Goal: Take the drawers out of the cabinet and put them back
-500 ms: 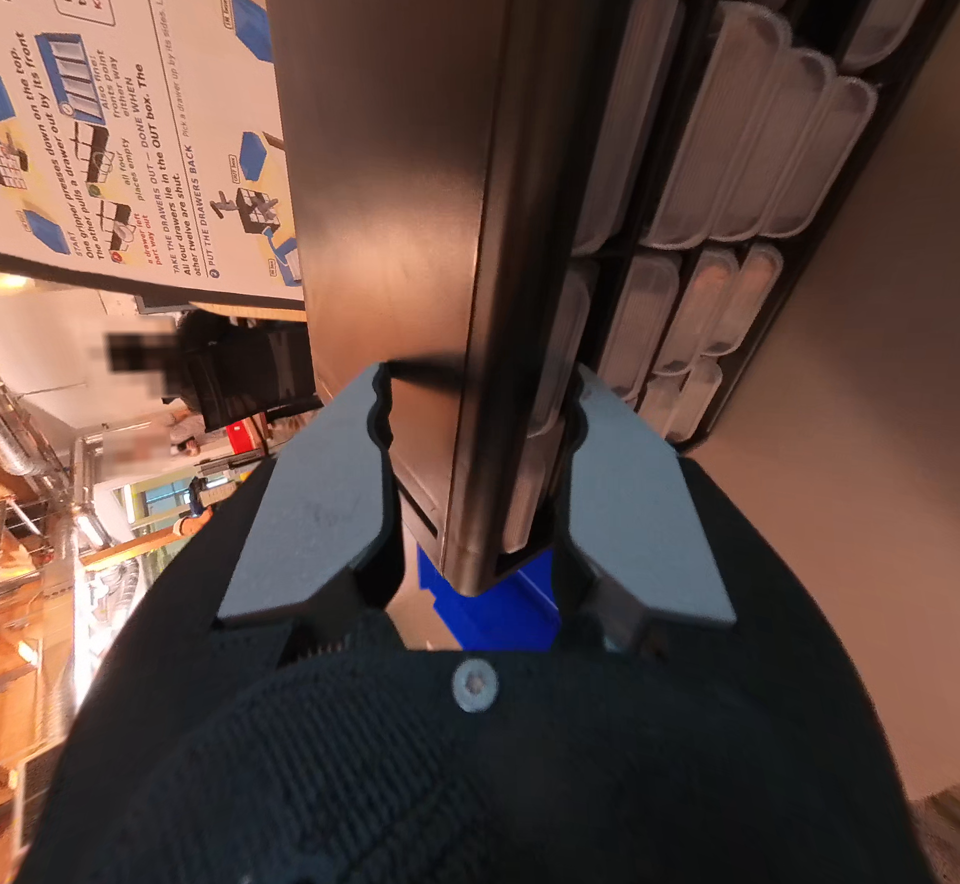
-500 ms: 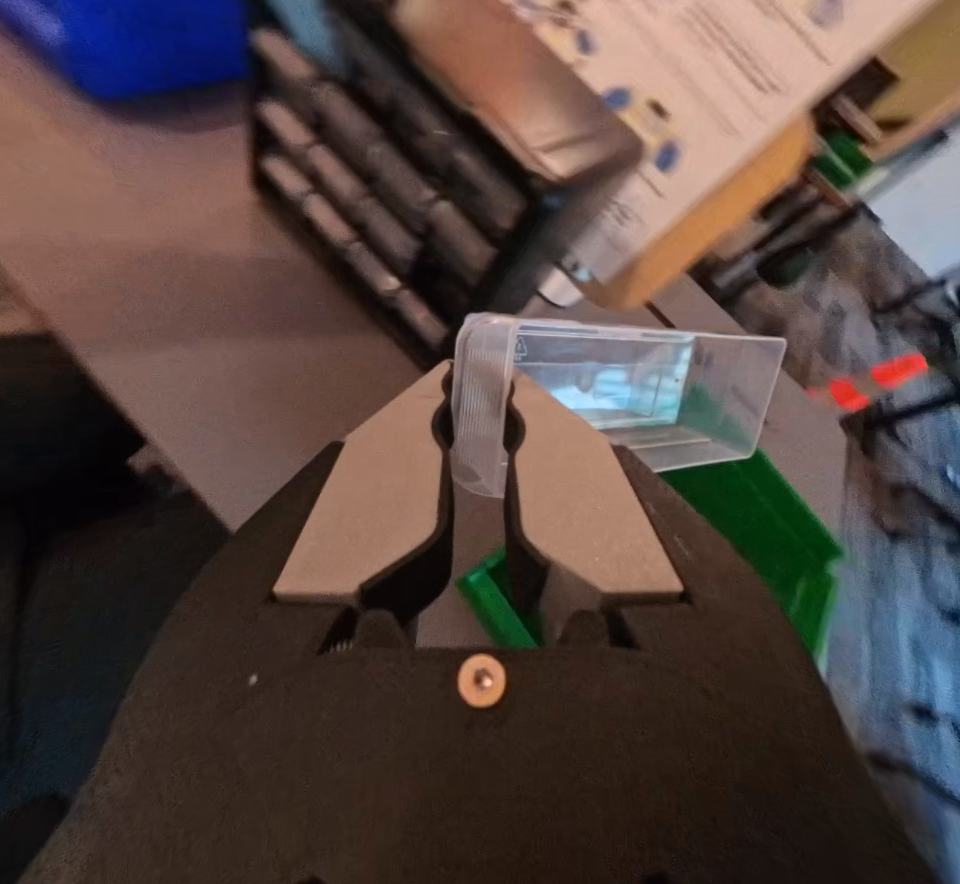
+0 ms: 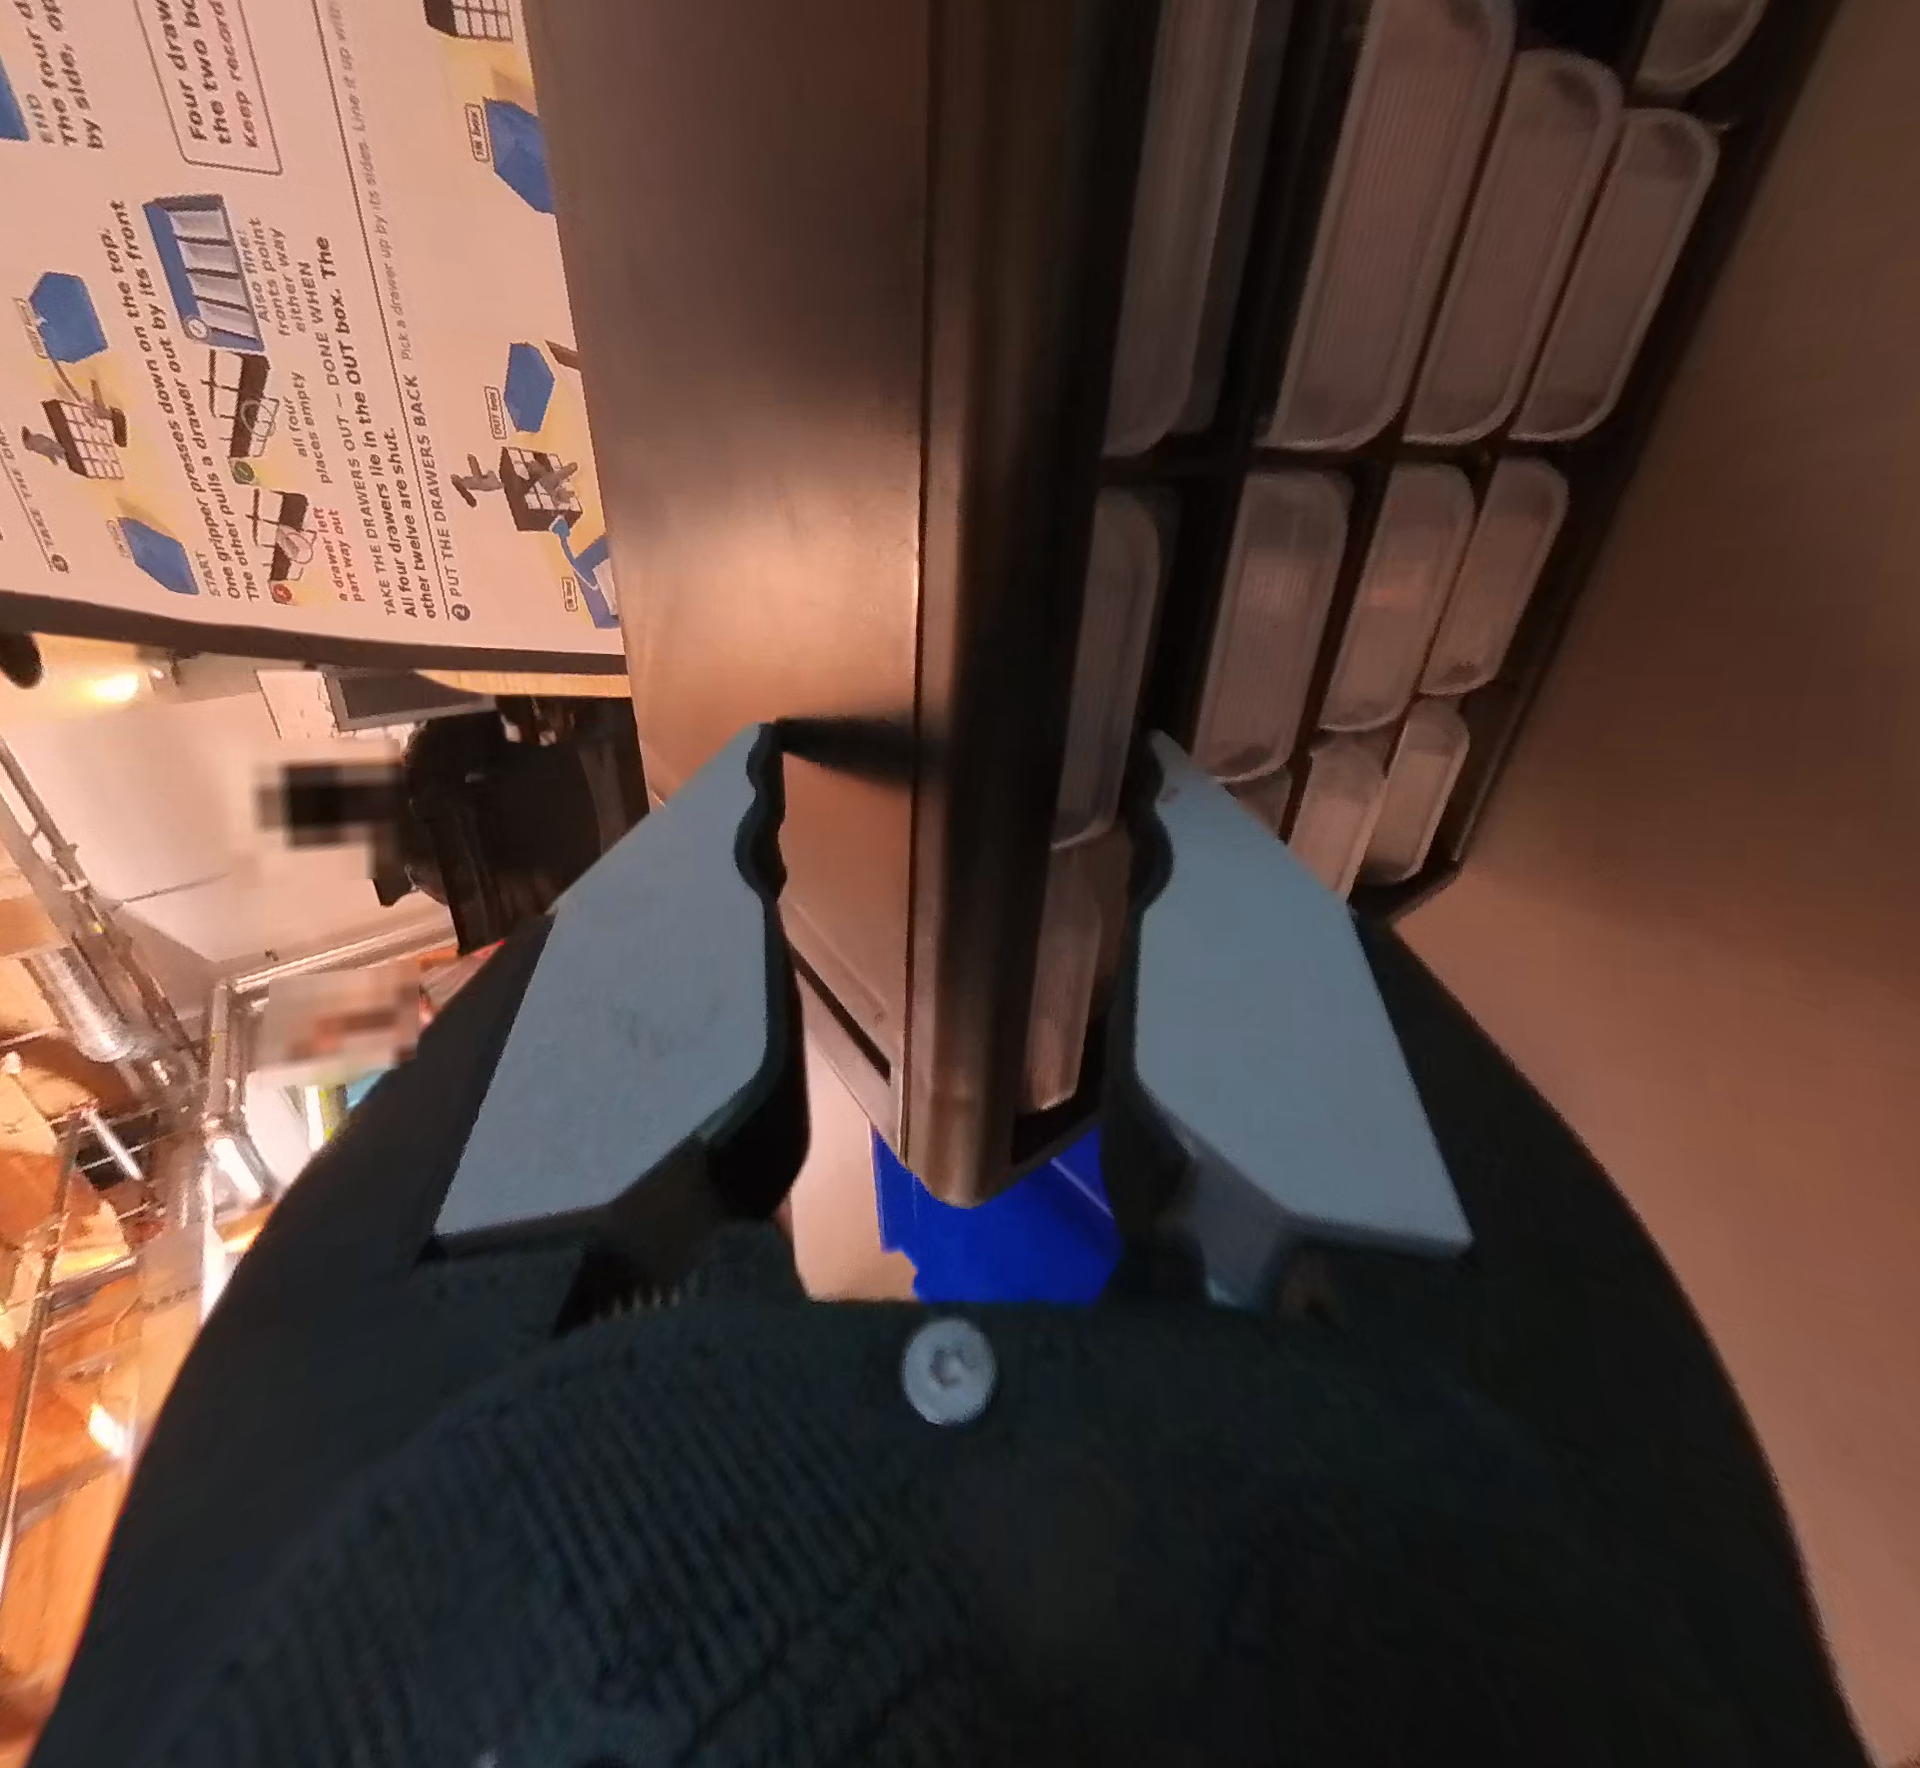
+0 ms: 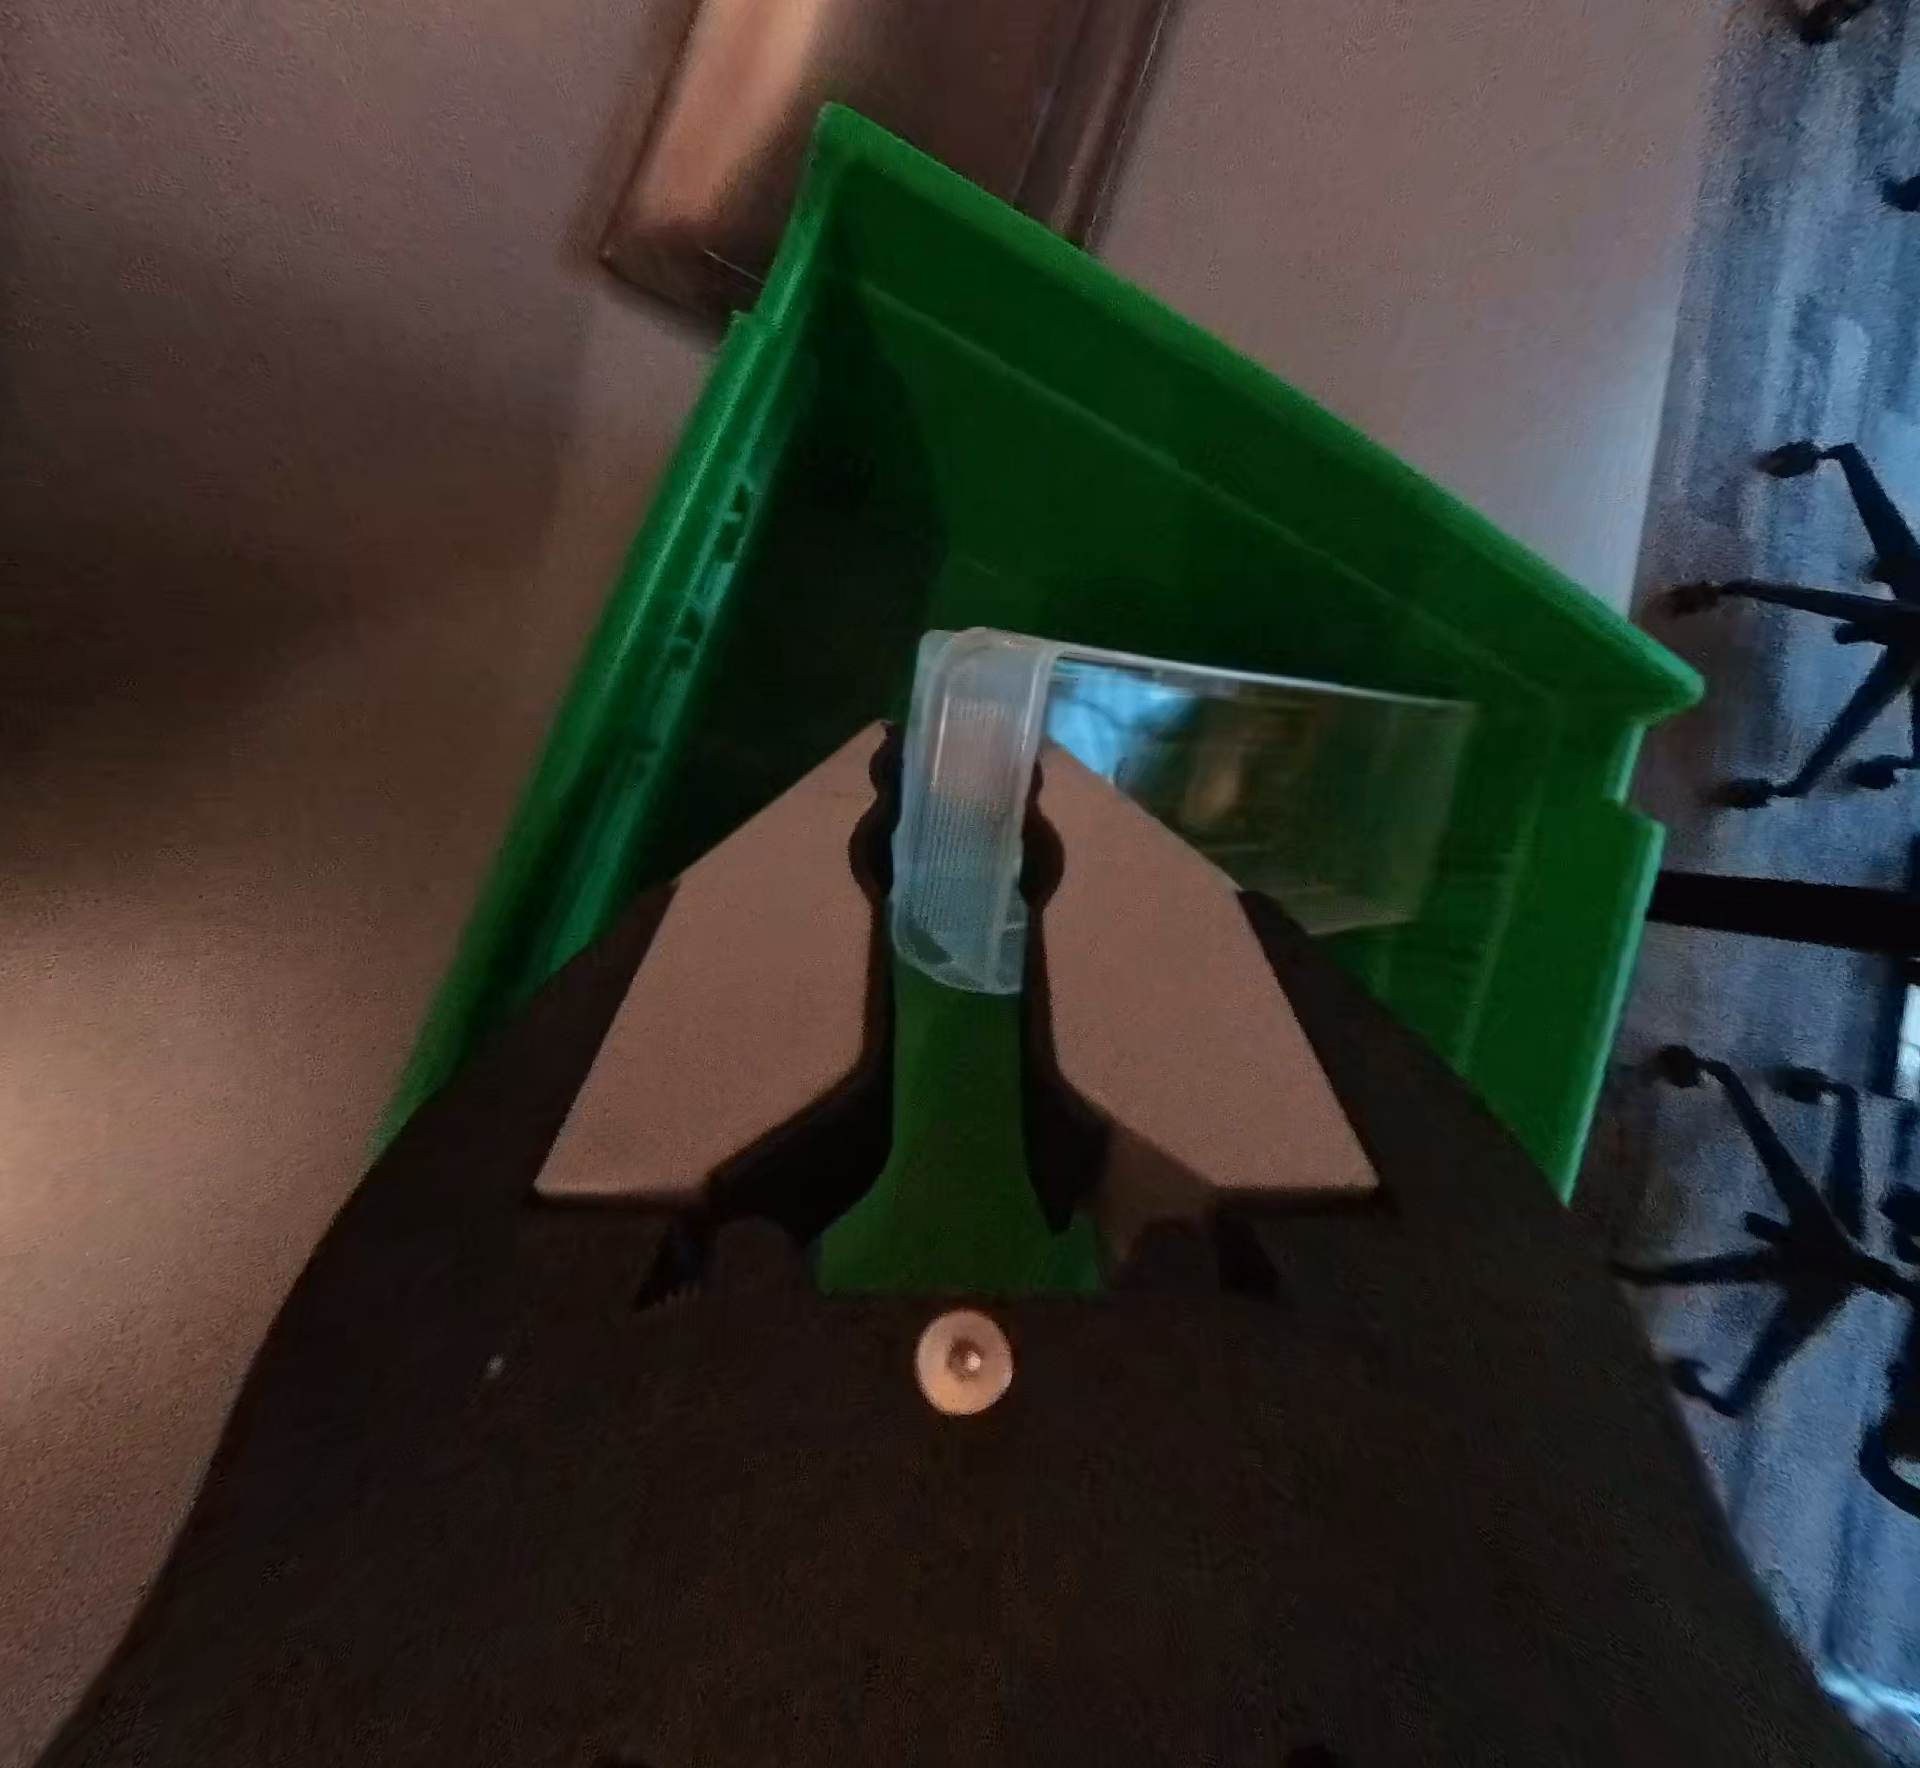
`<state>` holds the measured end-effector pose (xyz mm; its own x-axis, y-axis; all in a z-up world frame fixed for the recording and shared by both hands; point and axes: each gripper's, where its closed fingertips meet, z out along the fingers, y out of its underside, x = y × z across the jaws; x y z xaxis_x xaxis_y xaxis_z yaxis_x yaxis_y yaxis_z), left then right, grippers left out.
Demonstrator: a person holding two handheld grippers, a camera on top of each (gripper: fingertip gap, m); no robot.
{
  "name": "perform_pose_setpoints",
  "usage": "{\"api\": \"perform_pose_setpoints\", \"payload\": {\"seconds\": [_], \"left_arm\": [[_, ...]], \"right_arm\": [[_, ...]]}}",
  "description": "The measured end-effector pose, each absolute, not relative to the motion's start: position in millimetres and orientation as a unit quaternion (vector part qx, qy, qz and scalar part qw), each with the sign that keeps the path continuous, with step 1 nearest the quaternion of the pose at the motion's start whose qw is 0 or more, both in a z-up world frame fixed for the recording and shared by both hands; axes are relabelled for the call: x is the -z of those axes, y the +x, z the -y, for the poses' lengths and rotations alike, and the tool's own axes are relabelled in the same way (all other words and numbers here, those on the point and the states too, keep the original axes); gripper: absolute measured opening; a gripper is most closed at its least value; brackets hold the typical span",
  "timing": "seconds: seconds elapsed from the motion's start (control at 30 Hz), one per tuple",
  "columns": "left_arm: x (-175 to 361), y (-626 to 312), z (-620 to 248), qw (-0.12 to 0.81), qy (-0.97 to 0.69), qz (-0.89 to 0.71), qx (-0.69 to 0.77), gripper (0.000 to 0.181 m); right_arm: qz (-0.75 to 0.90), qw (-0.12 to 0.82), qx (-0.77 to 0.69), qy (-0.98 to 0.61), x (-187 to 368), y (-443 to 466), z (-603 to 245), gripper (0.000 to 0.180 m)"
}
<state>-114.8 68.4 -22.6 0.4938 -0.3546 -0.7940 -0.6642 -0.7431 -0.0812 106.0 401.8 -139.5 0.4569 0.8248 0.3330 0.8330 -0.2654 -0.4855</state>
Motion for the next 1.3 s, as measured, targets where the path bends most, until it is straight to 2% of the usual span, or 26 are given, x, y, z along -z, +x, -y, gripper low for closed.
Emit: {"api": "perform_pose_setpoints", "payload": {"seconds": [0.13, 0.23, 0.4, 0.5, 0.57, 0.73, 0.83, 1.03, 1.3], "left_arm": [[22, -114, -69, 0.230, -0.834, -0.317, -0.388, 0.065], [22, -114, -69, 0.246, -0.826, -0.336, -0.380, 0.066], [22, -115, -67, 0.253, -0.816, -0.363, -0.372, 0.065], [22, -115, -68, 0.262, -0.816, -0.359, -0.370, 0.065], [22, -115, -68, 0.266, -0.816, -0.358, -0.369, 0.065], [22, -114, -68, 0.279, -0.818, -0.349, -0.363, 0.065], [22, -115, -68, 0.273, -0.825, -0.332, -0.367, 0.065], [22, -115, -68, 0.239, -0.828, -0.326, -0.388, 0.065], [23, -110, -74, 0.139, -0.816, -0.377, -0.416, 0.067]], "right_arm": [[0.524, 0.297, 0.006, -0.798, 153, 93, -410, 0.054], [0.517, 0.330, -0.018, -0.790, 132, 93, -405, 0.067], [0.475, 0.429, -0.057, -0.766, 66, 121, -363, 0.064], [0.471, 0.482, -0.150, -0.724, 35, 128, -314, 0.065], [0.471, 0.476, -0.233, -0.705, 27, 127, -273, 0.067], [0.526, 0.342, -0.476, -0.616, 48, 84, -126, 0.070], [0.534, 0.329, -0.509, -0.590, 72, 51, -78, 0.066], [0.501, 0.328, -0.464, -0.653, 120, -8, -74, 0.046], [0.400, 0.286, -0.563, -0.665, 120, -33, -90, 0.052]]}}
